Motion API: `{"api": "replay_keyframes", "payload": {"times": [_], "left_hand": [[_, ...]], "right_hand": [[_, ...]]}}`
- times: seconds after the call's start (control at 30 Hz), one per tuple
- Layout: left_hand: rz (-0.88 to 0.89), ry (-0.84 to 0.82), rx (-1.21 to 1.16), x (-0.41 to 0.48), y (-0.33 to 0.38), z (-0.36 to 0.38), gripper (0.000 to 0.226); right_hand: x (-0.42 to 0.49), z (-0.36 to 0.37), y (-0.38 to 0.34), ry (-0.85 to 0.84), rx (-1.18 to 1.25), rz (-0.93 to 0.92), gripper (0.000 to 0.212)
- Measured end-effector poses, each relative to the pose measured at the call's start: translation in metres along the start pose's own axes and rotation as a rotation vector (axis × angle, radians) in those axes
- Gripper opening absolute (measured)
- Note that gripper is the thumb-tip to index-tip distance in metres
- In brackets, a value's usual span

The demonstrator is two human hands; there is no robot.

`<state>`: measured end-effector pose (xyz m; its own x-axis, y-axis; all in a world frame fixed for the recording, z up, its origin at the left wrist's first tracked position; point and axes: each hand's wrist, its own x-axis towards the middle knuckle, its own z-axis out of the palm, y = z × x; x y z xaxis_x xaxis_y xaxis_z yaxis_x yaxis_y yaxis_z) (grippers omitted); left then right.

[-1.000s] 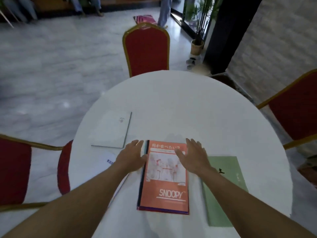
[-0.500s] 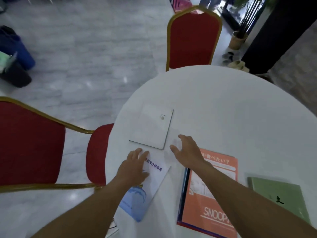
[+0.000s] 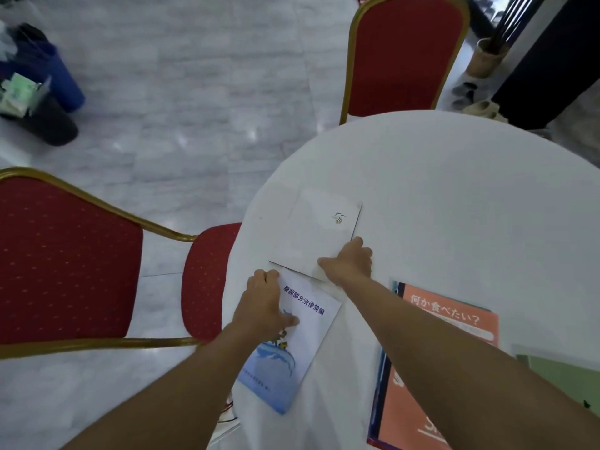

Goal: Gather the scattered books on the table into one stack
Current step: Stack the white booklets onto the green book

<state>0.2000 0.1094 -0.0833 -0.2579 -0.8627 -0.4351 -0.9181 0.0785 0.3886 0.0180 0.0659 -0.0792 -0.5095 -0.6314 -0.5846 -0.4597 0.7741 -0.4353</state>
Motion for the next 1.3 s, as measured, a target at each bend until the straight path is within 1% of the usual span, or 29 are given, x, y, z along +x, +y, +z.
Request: {"api": "replay_keyframes", "payload": {"times": [0.1, 0.17, 0.33, 0.4, 0.5, 0.6, 0.67, 0.73, 0.83, 0.93, 1.0, 1.17, 1.3], "left_hand": [[-0.074, -0.02, 0.025, 0.0, 0.005, -0.004, 0.094], [-0.14, -0.029, 0.004, 0.0, 0.007, -0.006, 0.094], [-0.241, -0.042, -0.073, -0.005, 0.006, -0.007, 0.095], [-0.241, -0.038, -0.088, -0.008, 0.005, -0.007, 0.093], [-0.224, -0.02, -0.111, -0.013, 0.007, -0.005, 0.09], [-0.213, -0.032, -0.174, -0.016, 0.008, -0.002, 0.089], [-0.206, -0.069, -0.185, -0.017, 0.006, 0.001, 0.091], [-0.193, -0.095, -0.192, -0.017, 0.003, 0.003, 0.088], [-0.13, -0.128, -0.169, -0.019, 0.005, 0.002, 0.078], [-0.098, -0.134, -0.148, -0.023, 0.018, -0.003, 0.073], [-0.071, -0.108, -0.177, -0.027, 0.031, -0.009, 0.072], [0.004, -0.017, -0.344, -0.035, 0.074, -0.02, 0.067], [0.083, 0.072, -0.411, -0.043, 0.116, -0.019, 0.058]], "right_hand": [[0.003, 0.0, -0.009, -0.024, 0.028, 0.084, 0.074], [0.006, -0.002, -0.009, -0.04, 0.081, 0.106, 0.072], [0.008, -0.009, -0.002, -0.111, 0.169, 0.15, 0.075], [0.009, -0.011, 0.001, -0.131, 0.185, 0.17, 0.074], [0.009, -0.01, 0.009, -0.146, 0.252, 0.17, 0.063], [0.006, -0.009, 0.015, -0.158, 0.305, 0.127, 0.066], [0.003, -0.013, 0.018, -0.201, 0.406, 0.107, 0.066], [0.001, -0.021, 0.022, -0.21, 0.486, 0.081, 0.062], [-0.005, -0.039, 0.034, -0.176, 0.543, -0.015, 0.056], [-0.017, -0.062, 0.047, -0.166, 0.682, -0.103, 0.052], [-0.025, -0.082, 0.061, -0.134, 0.749, -0.116, 0.051], [-0.039, -0.134, 0.113, -0.014, 0.786, -0.114, 0.053], [-0.052, -0.177, 0.163, 0.139, 0.86, -0.064, 0.045]]}}
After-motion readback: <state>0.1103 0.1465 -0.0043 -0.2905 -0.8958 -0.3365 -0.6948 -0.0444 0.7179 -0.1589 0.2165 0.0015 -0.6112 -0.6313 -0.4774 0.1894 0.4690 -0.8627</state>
